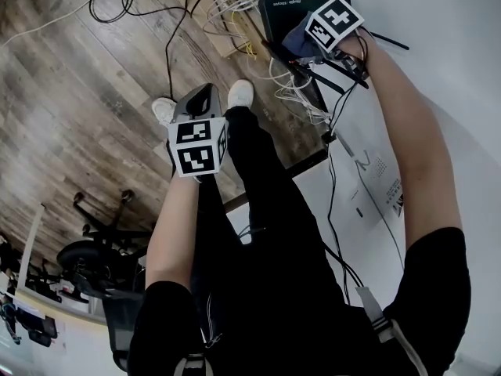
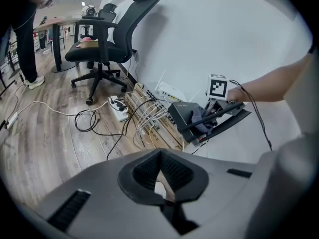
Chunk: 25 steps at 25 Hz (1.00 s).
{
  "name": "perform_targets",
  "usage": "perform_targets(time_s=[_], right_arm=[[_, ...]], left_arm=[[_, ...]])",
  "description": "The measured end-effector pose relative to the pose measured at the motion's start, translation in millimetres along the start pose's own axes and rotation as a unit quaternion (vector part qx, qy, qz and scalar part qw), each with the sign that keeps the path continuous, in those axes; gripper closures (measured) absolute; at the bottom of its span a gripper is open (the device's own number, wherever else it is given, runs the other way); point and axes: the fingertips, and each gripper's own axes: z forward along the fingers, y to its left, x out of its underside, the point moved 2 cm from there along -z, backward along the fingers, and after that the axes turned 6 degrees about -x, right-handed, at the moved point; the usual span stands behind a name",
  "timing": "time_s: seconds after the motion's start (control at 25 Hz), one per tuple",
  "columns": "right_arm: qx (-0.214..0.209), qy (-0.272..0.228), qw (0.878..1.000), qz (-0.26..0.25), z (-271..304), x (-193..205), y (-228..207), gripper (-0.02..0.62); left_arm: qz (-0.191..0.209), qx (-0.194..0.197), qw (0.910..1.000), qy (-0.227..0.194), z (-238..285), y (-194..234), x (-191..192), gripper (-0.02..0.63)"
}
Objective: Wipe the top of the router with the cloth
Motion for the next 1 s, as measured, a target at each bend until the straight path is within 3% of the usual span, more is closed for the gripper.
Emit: perform_targets(time_s=[0.24,0.56,1.0], right_arm=[[0.042,0.012,0.998,0.044,-2,20,-32,0.551],[0.144,0.051,0.986,0.069,-11,49,-79,0.551],[0.150,0.034,0.981,0.115,-14,57,-94,0.551]], left_arm=[[0.002,0.001,1.0000,0.002,1,-4,6,0.595],[0.001,-0.001,0.9999,0.011,6,-8,19,0.595],[0.003,0.005,0.9999,0.009,9,-12,14,0.595]])
